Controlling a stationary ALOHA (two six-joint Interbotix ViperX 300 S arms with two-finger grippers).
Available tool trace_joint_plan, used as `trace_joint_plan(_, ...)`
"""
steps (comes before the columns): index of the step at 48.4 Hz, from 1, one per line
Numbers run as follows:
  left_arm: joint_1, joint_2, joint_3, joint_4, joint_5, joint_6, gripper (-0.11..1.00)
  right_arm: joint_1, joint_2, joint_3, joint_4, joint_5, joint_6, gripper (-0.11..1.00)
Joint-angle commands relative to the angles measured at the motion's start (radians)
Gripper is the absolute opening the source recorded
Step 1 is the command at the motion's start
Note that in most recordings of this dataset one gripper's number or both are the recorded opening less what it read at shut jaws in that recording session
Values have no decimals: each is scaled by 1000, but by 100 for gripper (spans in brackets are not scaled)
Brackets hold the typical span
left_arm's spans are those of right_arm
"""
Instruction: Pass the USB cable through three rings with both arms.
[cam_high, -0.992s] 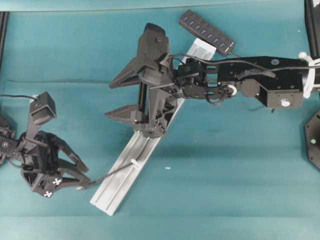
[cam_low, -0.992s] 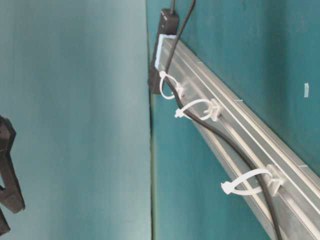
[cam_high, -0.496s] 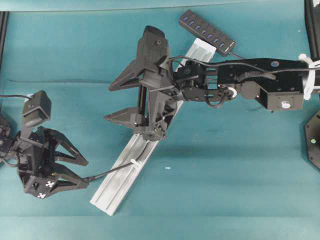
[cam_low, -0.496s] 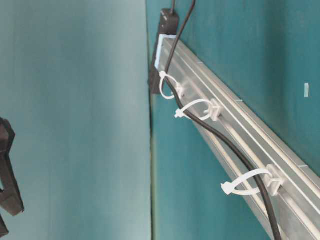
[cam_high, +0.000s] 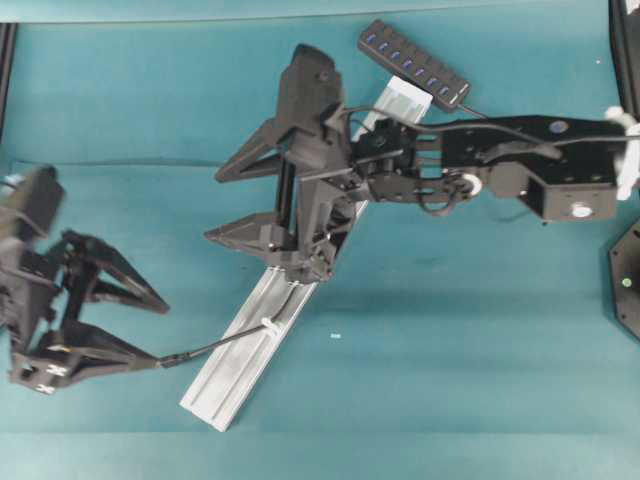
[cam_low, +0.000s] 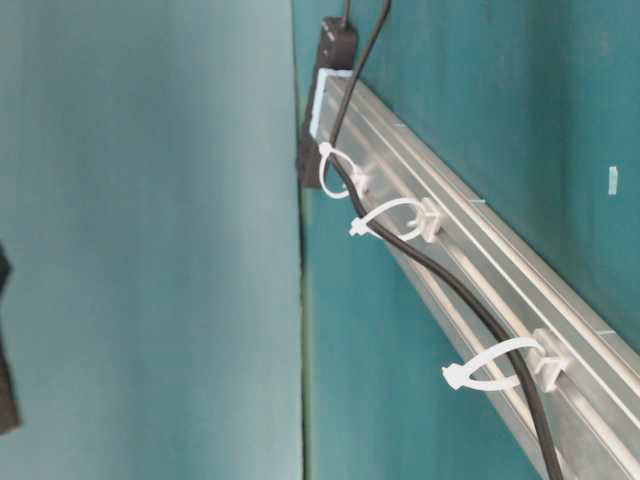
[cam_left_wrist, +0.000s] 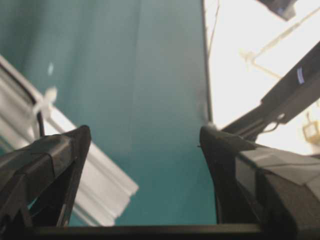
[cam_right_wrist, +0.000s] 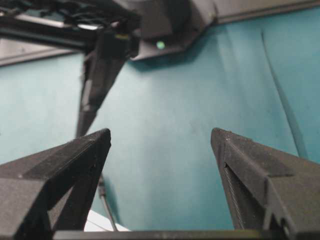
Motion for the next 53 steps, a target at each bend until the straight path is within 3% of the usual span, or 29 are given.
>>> trace_joint_plan(1,12,-41,-6,2,-5,32,94,9,-20,-12,2,-3,9,86)
trace_joint_plan(9,20,-117,0,3,28,149,94,20,-29,-9,2,-2,9,86)
trace_joint_plan(14,18,-163,-2,2,69,189,94,28,-40,-6,2,-2,9,86)
trace_joint_plan(25,37,-252,-3,2,176,195,94,37,-97,37,2,15,12,86)
trace_joint_plan(35,43,-282,-3,2,193,198,94,37,-190,140,2,5,40,86)
trace_joint_plan(53,71,-285,-3,2,195,202,94,37,-383,362,2,-164,75,86)
